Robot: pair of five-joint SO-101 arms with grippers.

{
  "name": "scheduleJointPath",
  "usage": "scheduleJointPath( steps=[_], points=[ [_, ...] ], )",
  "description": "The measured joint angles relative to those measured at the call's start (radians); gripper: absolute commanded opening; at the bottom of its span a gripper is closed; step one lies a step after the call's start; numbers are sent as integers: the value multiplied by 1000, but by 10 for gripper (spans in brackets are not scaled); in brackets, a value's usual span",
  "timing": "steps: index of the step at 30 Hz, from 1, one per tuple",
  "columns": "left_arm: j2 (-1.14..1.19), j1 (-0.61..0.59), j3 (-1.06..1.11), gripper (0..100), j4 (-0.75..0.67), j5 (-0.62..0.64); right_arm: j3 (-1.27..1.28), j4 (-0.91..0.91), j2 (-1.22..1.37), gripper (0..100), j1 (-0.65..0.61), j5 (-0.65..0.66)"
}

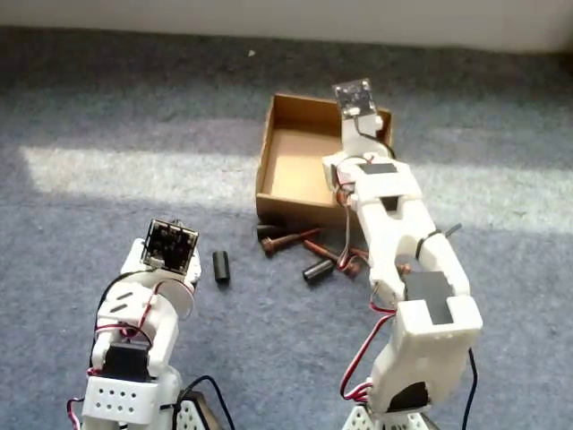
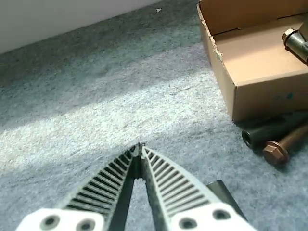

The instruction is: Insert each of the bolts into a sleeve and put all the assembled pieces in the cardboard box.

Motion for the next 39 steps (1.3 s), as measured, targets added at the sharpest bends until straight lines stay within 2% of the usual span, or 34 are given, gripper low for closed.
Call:
scheduleJointPath(
  steps=[8, 14, 17, 20, 24, 27, 39],
  points=[
    [0, 0, 0, 11, 0, 0, -6, 376, -298, 166, -2, -2],
    [0, -51, 0, 11, 0, 0, -6, 664, -496, 166, -87, -5],
    [0, -57, 0, 11, 0, 0, 11, 767, -539, 166, -127, -81],
    [0, -57, 0, 11, 0, 0, 35, 833, -548, 166, -153, -230],
    [0, -80, 0, 11, 0, 0, 115, 858, -551, 166, -201, -434],
    [0, -86, 0, 11, 0, 0, 190, 858, -551, 166, -259, -519],
    [0, -86, 0, 11, 0, 0, 399, 601, -551, 166, -298, -698]
  ],
)
